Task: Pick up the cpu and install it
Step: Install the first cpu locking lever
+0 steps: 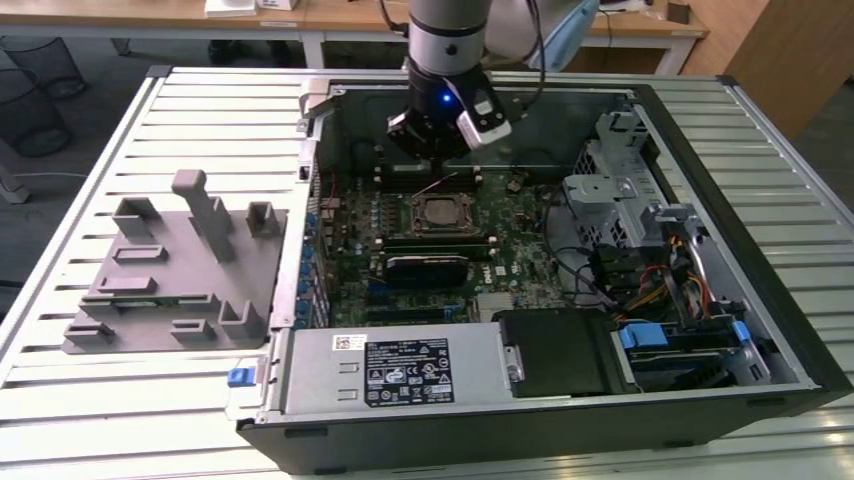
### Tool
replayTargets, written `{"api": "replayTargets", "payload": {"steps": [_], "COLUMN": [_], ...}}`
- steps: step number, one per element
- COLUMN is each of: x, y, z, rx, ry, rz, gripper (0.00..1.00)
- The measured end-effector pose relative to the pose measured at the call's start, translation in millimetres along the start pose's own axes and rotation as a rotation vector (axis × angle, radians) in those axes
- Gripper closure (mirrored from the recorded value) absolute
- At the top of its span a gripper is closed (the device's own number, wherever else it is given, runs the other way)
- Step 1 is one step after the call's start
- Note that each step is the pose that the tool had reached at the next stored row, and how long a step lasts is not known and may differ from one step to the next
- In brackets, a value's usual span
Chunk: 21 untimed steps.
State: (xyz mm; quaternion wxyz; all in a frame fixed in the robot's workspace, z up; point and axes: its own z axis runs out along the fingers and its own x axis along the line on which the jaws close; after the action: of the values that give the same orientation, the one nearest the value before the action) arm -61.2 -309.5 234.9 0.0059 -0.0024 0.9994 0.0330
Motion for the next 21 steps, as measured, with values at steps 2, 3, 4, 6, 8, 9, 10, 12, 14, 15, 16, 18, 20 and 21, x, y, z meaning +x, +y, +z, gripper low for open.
{"api": "replayTargets", "payload": {"steps": [2,3,4,6,8,9,10,12,14,15,16,18,20,21], "x": [-0.7,-1.0,-1.3,-2.2,-3.4,-4.0,-4.5,-5.7,-6.9,-7.6,-8.4,-9.5,-10.4,-10.9], "y": [0.6,1.2,2.0,3.5,4.6,4.9,5.1,5.6,5.9,6.0,6.1,6.3,6.4,6.4], "z": [1.2,2.0,2.9,4.5,5.9,6.4,6.8,7.4,8.1,8.5,8.9,10.0,11.5,12.4], "rx": [0.0032,0.0059,0.0086,0.0142,0.0157,0.0157,0.0155,0.0157,0.0156,0.0156,0.0158,0.0157,0.0158,0.0158], "ry": [0.0,0.0001,0.0,0.0002,0.0002,0.0001,0.0,0.0002,0.0001,0.0001,0.0002,0.0001,0.0002,0.0003], "rz": [0.0,0.0,0.0,0.0,-0.001,-0.001,-0.001,-0.002,-0.002,-0.002,-0.002,-0.002,-0.002,-0.002], "gripper": [0.89,0.89,0.89,0.89,0.89,0.89,0.89,0.89,0.89,0.89,0.89,0.89,0.89,0.89]}}
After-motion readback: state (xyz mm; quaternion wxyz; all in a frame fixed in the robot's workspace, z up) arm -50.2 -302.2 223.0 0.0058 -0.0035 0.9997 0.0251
